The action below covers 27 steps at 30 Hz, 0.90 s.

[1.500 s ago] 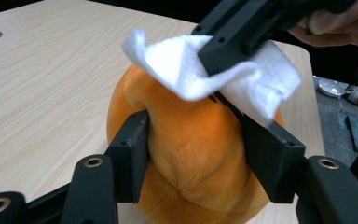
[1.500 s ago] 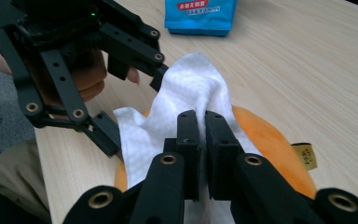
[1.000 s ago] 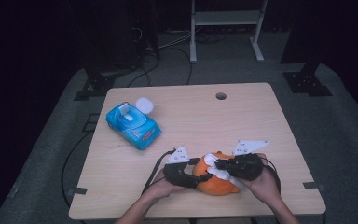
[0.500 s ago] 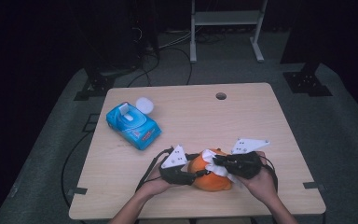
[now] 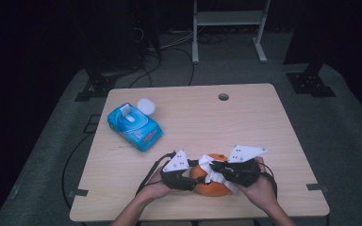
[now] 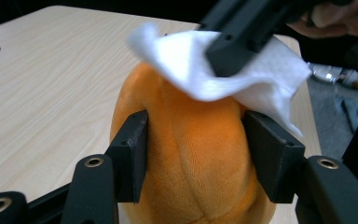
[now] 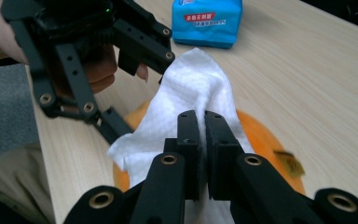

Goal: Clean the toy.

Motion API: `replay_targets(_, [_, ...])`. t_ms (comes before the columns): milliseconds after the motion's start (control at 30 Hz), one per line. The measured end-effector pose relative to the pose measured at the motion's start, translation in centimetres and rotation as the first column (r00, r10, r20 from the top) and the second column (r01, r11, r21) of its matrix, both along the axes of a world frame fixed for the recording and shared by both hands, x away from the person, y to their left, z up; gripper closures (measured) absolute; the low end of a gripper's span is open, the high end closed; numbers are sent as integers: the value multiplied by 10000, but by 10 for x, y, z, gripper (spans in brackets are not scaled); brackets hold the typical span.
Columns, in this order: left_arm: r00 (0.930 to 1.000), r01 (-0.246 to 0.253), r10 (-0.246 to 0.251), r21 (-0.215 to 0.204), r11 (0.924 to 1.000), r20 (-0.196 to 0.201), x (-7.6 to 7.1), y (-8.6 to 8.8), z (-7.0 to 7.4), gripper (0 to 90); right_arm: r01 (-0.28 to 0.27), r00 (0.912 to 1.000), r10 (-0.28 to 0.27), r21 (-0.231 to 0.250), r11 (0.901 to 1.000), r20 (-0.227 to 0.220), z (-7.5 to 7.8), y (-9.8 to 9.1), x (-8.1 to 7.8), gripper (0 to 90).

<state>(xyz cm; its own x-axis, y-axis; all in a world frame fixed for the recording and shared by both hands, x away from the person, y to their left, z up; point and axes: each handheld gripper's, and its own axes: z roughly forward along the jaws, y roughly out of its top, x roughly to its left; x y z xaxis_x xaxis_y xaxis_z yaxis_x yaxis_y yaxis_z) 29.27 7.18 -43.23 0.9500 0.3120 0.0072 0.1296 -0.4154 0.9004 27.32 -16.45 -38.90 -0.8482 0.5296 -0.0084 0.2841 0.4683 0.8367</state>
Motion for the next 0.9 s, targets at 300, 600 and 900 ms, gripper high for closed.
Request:
replay_targets(300, [9997, 196, -197, 41, 9998, 166, -2, 3, -1, 426, 839, 9945, -824, 204, 9963, -646, -10, -34, 16, 849])
replay_targets(600, [9980, 506, -511, 136, 9986, 370, -5, 2, -2, 426, 65, 10000, -64, 270, 9996, -22, 0, -10, 4, 847])
replay_targets(900, [9986, -6, -10, -286, 9996, -535, 2, 0, 0, 232, 428, 9976, -422, 104, 9990, -554, -9, -20, 12, 850])
